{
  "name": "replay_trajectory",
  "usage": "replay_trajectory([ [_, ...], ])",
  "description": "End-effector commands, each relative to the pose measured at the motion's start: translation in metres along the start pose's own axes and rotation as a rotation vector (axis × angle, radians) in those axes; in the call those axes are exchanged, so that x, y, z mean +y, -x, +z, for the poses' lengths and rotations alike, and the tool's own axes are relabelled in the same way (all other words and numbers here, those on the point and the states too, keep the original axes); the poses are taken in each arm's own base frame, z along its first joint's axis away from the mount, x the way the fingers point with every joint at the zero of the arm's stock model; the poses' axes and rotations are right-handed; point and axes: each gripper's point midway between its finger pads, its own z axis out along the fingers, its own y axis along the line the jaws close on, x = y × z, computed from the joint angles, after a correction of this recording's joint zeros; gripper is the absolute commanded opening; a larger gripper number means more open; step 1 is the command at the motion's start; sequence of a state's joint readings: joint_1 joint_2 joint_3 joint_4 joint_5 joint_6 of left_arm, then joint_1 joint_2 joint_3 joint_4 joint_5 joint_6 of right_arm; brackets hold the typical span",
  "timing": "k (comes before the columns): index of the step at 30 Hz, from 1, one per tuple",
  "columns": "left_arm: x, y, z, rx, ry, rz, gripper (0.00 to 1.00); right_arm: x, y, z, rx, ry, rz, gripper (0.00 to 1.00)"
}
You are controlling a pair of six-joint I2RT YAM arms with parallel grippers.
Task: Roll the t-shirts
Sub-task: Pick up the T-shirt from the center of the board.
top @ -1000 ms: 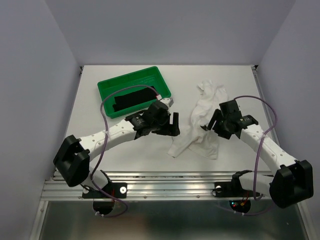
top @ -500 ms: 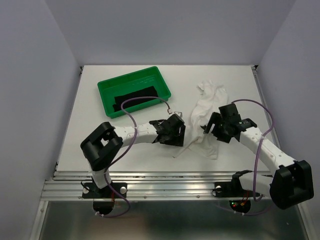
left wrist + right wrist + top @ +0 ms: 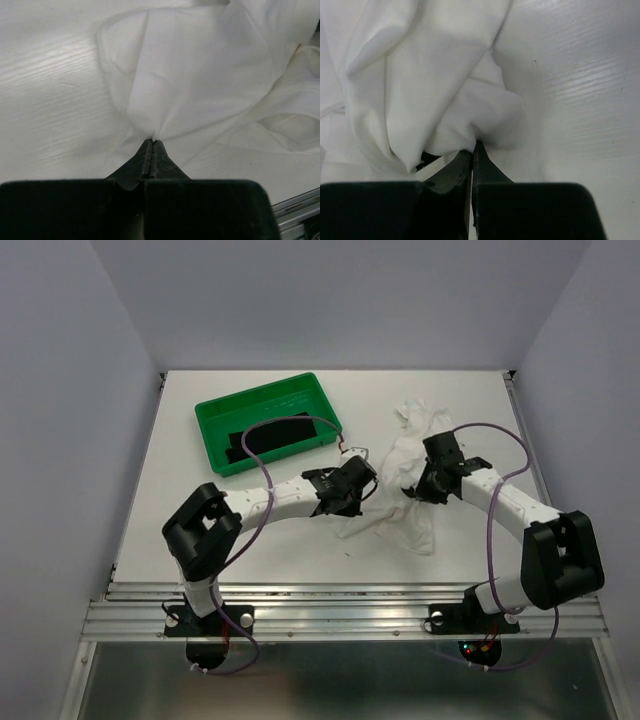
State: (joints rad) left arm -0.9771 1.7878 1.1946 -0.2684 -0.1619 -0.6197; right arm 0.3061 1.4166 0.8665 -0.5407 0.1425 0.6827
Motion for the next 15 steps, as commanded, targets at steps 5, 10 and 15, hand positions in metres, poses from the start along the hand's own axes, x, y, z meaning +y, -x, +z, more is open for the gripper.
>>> replay_trajectory([
  [5, 0.019, 0.142, -0.142, -0.401, 0.035, -0.025, 0.00, 0.054, 0.138, -0.147, -0.518, 0.240, 0.010, 0.01],
  [10, 0.040, 0.208, -0.245, -0.630, -0.034, -0.096, 0.00, 0.059, 0.170, -0.239, -0.684, 0.331, 0.016, 0.01],
  [15, 0.050, 0.233, -0.330, -0.806, -0.124, -0.135, 0.00, 0.059, 0.180, -0.314, -0.811, 0.448, 0.020, 0.01],
])
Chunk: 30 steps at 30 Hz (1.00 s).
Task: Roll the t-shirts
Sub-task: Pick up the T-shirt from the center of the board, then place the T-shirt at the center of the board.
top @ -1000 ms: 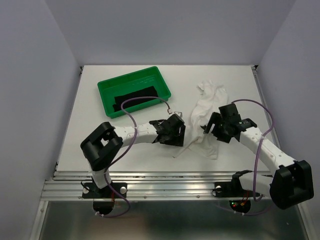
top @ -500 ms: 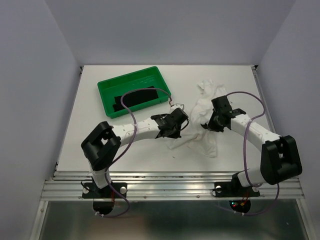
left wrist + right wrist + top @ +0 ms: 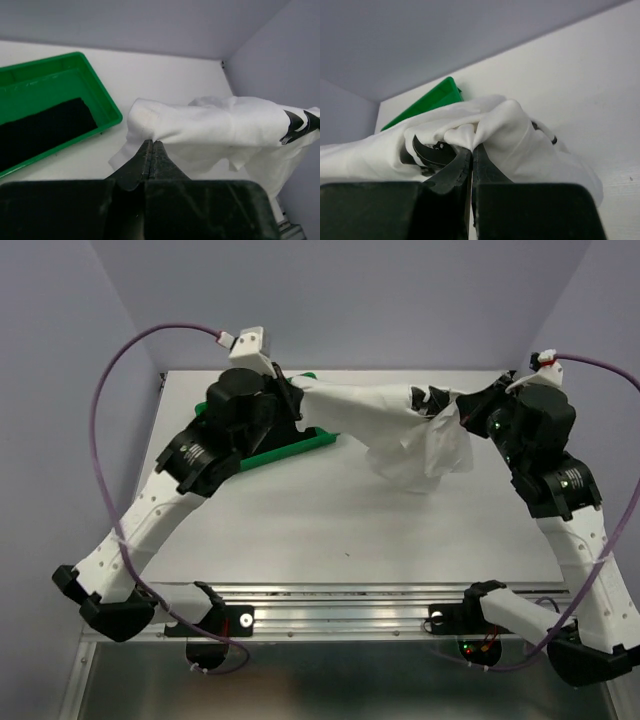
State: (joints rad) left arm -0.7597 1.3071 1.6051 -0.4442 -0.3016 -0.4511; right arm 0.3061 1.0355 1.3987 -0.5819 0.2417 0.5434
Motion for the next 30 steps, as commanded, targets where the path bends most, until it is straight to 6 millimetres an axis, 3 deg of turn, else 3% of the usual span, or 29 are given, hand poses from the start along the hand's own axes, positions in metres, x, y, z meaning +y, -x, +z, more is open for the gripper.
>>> replay_trajectory([
  [1, -0.002, 0.047, -0.039, -0.107, -0.038, 0.016, 0.00, 0.010, 0.035, -0.028, -0.086, 0.042, -0.019, 0.01],
  [6, -0.009, 0.063, -0.059, -0.145, -0.089, 0.002, 0.00, 0.032, 0.052, -0.051, -0.109, 0.155, -0.002, 0.01],
  [11, -0.017, 0.061, -0.053, -0.131, -0.116, 0.008, 0.00, 0.025, 0.049, -0.052, -0.112, 0.129, 0.001, 0.01],
  [16, -0.028, 0.049, -0.036, -0.094, -0.156, 0.008, 0.00, 0.005, 0.041, -0.040, -0.104, 0.025, -0.023, 0.01],
  [18, -0.030, 0.035, -0.020, -0.059, -0.159, 0.016, 0.00, -0.001, 0.035, -0.032, -0.090, -0.005, -0.039, 0.01],
  [24, -0.051, 0.014, 0.015, 0.012, -0.219, 0.024, 0.00, -0.025, 0.026, 0.006, -0.073, -0.157, -0.147, 0.01],
  [30, -0.059, 0.023, 0.012, -0.003, -0.250, 0.025, 0.00, -0.022, 0.043, 0.019, -0.104, -0.192, -0.200, 0.01],
])
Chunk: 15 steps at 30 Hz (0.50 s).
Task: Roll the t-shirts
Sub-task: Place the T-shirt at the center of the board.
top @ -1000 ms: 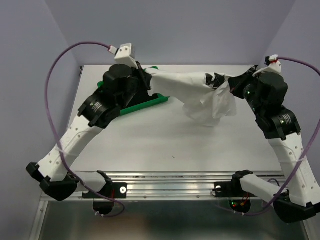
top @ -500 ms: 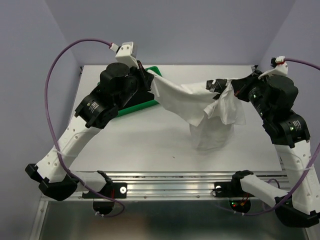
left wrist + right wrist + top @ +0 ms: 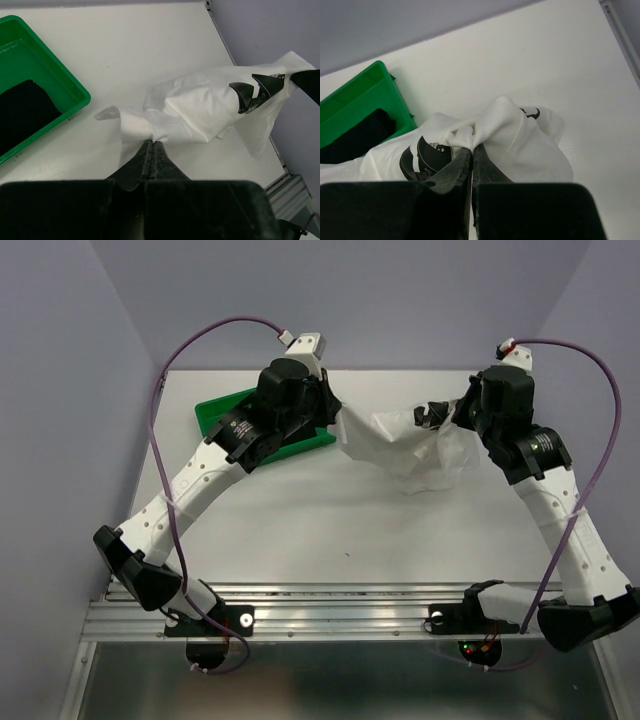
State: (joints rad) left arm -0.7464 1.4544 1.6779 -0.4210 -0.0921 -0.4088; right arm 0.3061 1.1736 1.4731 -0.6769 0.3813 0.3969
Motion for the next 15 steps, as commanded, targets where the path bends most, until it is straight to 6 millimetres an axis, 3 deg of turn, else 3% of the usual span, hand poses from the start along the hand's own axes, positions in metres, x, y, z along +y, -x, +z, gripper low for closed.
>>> replay_trajectory([
  [1, -0.025, 0.050, -0.028, -0.139, -0.091, -0.005, 0.00, 0.000, 0.056, -0.016, -0.169, -0.012, 0.008, 0.01],
  [4, -0.014, 0.044, -0.028, -0.128, -0.055, 0.003, 0.00, 0.003, 0.050, -0.013, -0.149, 0.008, 0.012, 0.01],
  [10, 0.004, 0.044, -0.034, -0.140, -0.006, 0.006, 0.00, 0.007, 0.013, -0.015, -0.058, 0.077, 0.004, 0.01],
  [14, 0.028, 0.046, -0.026, -0.131, 0.067, 0.018, 0.00, 0.017, -0.032, -0.021, 0.105, 0.180, -0.018, 0.01],
  [15, 0.035, 0.042, -0.019, -0.117, 0.087, 0.023, 0.00, 0.019, -0.058, -0.020, 0.183, 0.210, -0.019, 0.01],
])
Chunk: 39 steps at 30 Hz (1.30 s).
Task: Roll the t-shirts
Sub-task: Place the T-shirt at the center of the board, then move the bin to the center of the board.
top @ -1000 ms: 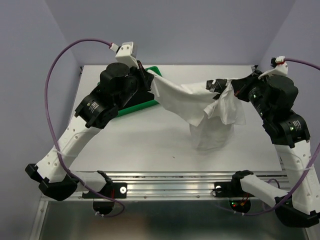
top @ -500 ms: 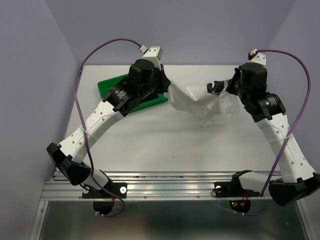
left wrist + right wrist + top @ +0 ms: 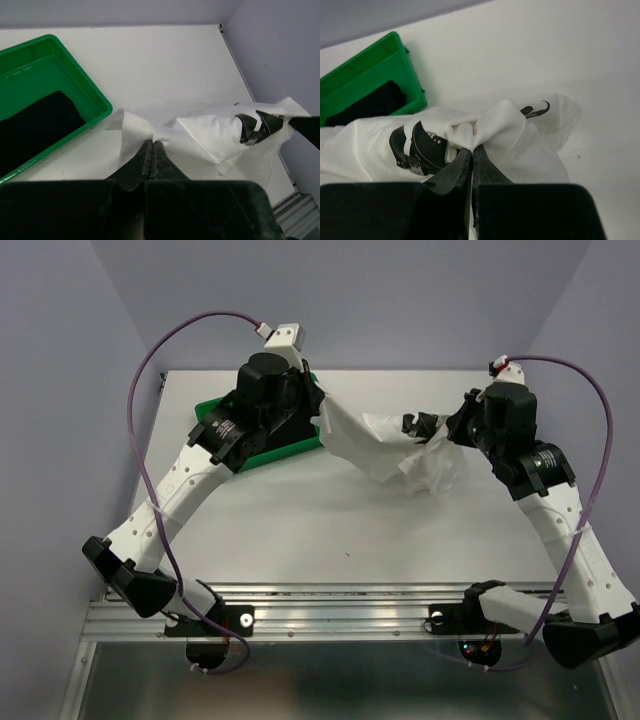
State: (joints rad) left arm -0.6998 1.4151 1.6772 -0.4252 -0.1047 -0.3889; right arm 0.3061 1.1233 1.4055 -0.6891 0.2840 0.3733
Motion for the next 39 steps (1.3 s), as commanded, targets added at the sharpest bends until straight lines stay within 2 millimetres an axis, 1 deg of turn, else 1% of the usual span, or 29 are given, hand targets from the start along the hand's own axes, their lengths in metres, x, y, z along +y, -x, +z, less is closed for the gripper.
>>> replay_trajectory([
  [1, 0.027, 0.022, -0.001, -0.064, 0.071, 0.019, 0.00, 0.020, -0.048, -0.008, 0.152, 0.159, 0.059, 0.01],
  [2, 0.033, 0.017, 0.005, -0.052, 0.083, 0.020, 0.00, 0.025, -0.058, -0.015, 0.168, 0.208, 0.087, 0.01],
  [3, 0.039, 0.013, 0.011, -0.043, 0.100, 0.020, 0.00, 0.041, -0.070, -0.020, 0.205, 0.308, 0.120, 0.01],
  [4, 0.044, 0.012, 0.016, -0.044, 0.114, 0.017, 0.00, 0.042, -0.106, -0.017, 0.293, 0.324, 0.172, 0.01],
  [6, 0.060, 0.003, 0.029, -0.022, 0.163, 0.011, 0.00, 0.053, -0.129, -0.027, 0.334, 0.396, 0.221, 0.01],
  [7, 0.067, 0.000, 0.032, -0.018, 0.187, 0.006, 0.00, 0.051, -0.156, -0.026, 0.394, 0.379, 0.253, 0.01],
  [8, 0.083, -0.001, 0.037, -0.019, 0.235, -0.005, 0.00, 0.059, -0.168, -0.034, 0.418, 0.412, 0.245, 0.01],
  [10, 0.100, -0.006, 0.047, -0.011, 0.285, -0.009, 0.00, 0.063, -0.184, -0.035, 0.446, 0.408, 0.240, 0.01],
  [12, 0.120, -0.009, 0.060, -0.002, 0.340, -0.011, 0.00, 0.068, -0.207, -0.037, 0.517, 0.413, 0.202, 0.16],
  [13, 0.128, -0.009, 0.062, 0.001, 0.369, -0.011, 0.00, 0.065, -0.213, -0.034, 0.537, 0.397, 0.171, 0.32],
  [14, 0.130, -0.004, 0.065, -0.004, 0.375, -0.014, 0.00, 0.067, -0.210, -0.034, 0.543, 0.386, 0.150, 0.46],
  [15, 0.138, -0.011, 0.075, 0.021, 0.385, -0.008, 0.00, 0.063, -0.211, -0.030, 0.547, 0.356, 0.135, 0.61],
  [16, 0.143, -0.014, 0.079, 0.045, 0.383, -0.012, 0.06, 0.052, -0.211, -0.025, 0.534, 0.289, 0.114, 0.67],
  [17, 0.144, -0.010, 0.082, 0.048, 0.384, -0.016, 0.27, 0.046, -0.207, -0.022, 0.512, 0.251, 0.109, 0.73],
  [18, 0.149, -0.020, 0.086, 0.088, 0.399, -0.016, 0.37, 0.031, -0.197, -0.016, 0.453, 0.158, 0.101, 0.76],
  [21, 0.141, -0.020, 0.079, 0.089, 0.369, -0.036, 0.51, 0.004, -0.190, -0.010, 0.392, 0.015, 0.081, 0.73],
  [22, 0.137, -0.017, 0.077, 0.071, 0.350, -0.044, 0.52, 0.000, -0.194, -0.009, 0.398, -0.006, 0.080, 0.71],
  [23, 0.138, -0.028, 0.073, 0.090, 0.339, -0.050, 0.52, -0.003, -0.202, -0.007, 0.417, -0.027, 0.084, 0.68],
  [24, 0.132, -0.018, 0.062, 0.049, 0.321, -0.060, 0.52, -0.006, -0.213, -0.005, 0.445, -0.044, 0.092, 0.66],
  [26, 0.136, -0.026, 0.053, 0.061, 0.338, -0.067, 0.52, -0.007, -0.226, -0.001, 0.481, -0.055, 0.094, 0.61],
  [28, 0.134, -0.046, 0.043, 0.114, 0.317, -0.067, 0.52, -0.012, -0.235, 0.005, 0.491, -0.089, 0.093, 0.54],
  [29, 0.131, -0.065, 0.040, 0.160, 0.300, -0.061, 0.52, -0.014, -0.236, 0.008, 0.486, -0.104, 0.087, 0.52],
  [32, 0.098, -0.092, 0.026, 0.206, 0.223, -0.048, 0.52, -0.019, -0.230, 0.020, 0.478, -0.134, 0.104, 0.53],
  [33, 0.072, -0.121, 0.019, 0.256, 0.171, -0.035, 0.52, -0.026, -0.220, 0.031, 0.449, -0.144, 0.147, 0.54],
  [34, 0.062, -0.135, 0.018, 0.272, 0.157, -0.034, 0.52, -0.028, -0.221, 0.036, 0.470, -0.125, 0.163, 0.55],
  [35, 0.060, -0.158, 0.015, 0.313, 0.157, -0.036, 0.52, -0.042, -0.215, 0.045, 0.458, -0.155, 0.205, 0.55],
  [37, 0.051, -0.181, 0.014, 0.346, 0.143, -0.090, 0.52, -0.044, -0.210, 0.059, 0.454, -0.139, 0.224, 0.55],
  [38, 0.057, -0.202, 0.012, 0.383, 0.150, -0.101, 0.52, -0.047, -0.208, 0.064, 0.454, -0.145, 0.210, 0.55],
  [39, 0.059, -0.205, 0.011, 0.381, 0.151, -0.110, 0.51, -0.048, -0.199, 0.071, 0.440, -0.150, 0.210, 0.54],
])
